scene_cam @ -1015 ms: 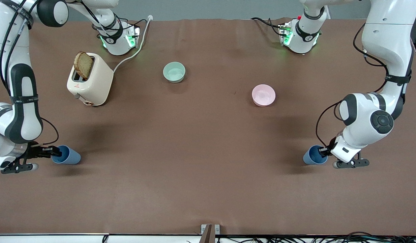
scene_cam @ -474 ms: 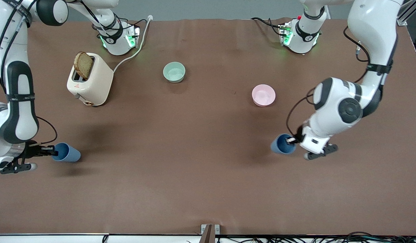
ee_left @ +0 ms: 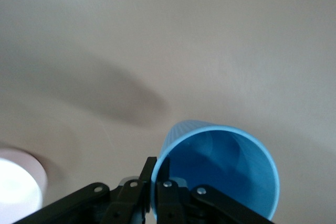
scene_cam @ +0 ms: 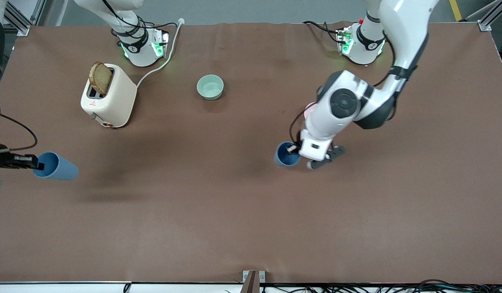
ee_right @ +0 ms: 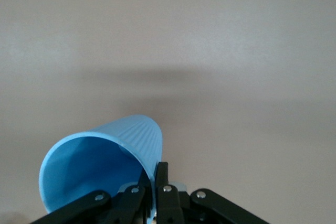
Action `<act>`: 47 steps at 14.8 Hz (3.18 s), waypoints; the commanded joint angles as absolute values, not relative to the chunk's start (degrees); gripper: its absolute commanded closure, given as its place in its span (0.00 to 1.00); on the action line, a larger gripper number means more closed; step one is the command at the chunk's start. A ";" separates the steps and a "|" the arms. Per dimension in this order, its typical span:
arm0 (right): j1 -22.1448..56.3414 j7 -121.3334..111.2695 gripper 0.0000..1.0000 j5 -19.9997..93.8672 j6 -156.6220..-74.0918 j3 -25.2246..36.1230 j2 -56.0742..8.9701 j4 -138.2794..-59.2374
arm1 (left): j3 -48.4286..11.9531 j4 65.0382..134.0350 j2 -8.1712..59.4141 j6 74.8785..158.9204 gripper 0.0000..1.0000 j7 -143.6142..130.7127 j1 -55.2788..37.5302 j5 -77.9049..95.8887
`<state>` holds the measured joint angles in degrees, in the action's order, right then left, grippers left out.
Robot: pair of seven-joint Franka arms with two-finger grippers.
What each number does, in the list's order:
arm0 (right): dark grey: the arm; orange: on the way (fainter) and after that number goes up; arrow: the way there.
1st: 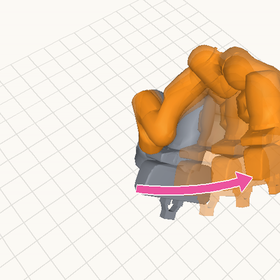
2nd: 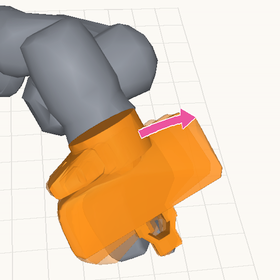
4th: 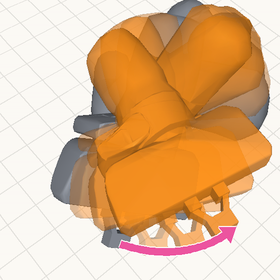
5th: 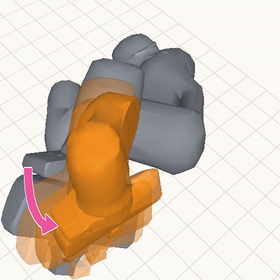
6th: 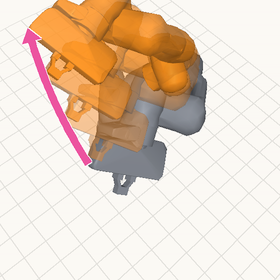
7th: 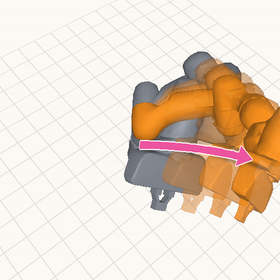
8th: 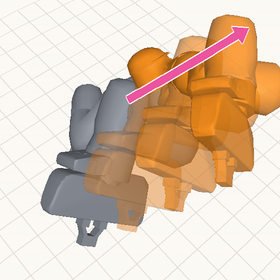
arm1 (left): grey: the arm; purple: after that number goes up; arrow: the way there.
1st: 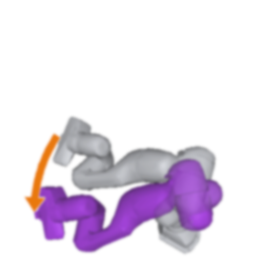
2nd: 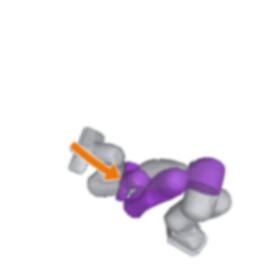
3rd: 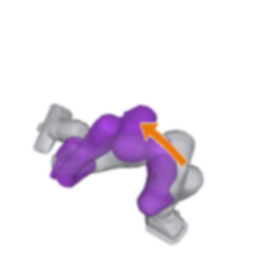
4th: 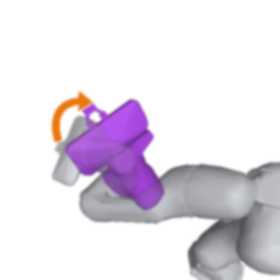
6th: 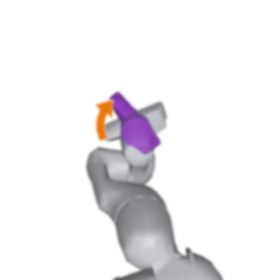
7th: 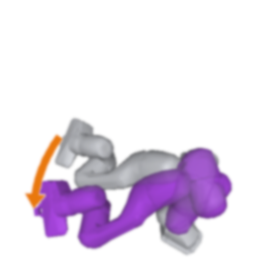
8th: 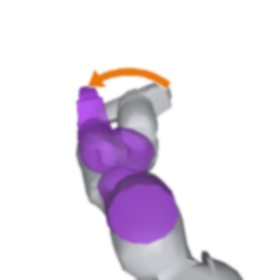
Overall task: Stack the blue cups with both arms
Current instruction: 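Carry the cup with the left gripper to mid-table while the right gripper lifts its cup, then release the cup with the left gripper while the right gripper carries its cup over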
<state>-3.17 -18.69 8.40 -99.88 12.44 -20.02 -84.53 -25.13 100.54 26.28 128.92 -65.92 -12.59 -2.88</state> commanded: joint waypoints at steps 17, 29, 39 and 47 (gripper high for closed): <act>-2.99 0.17 0.97 0.53 -86.13 3.52 6.15 -97.21 | -24.61 76.94 33.32 107.72 0.00 -79.84 -18.56 -14.33; -2.72 34.58 1.00 6.59 -102.63 -23.18 -4.03 -96.42 | -25.14 75.41 10.83 88.53 0.00 -18.86 3.41 -13.45; 3.33 65.99 0.99 5.01 -124.17 -35.24 -22.57 -96.50 | -5.72 82.52 0.28 84.11 0.00 -2.99 -3.25 -2.11; 8.87 71.54 1.00 -1.67 -128.14 -35.24 -28.04 -96.86 | -5.98 87.18 -2.98 85.78 0.00 -3.96 -3.08 -1.93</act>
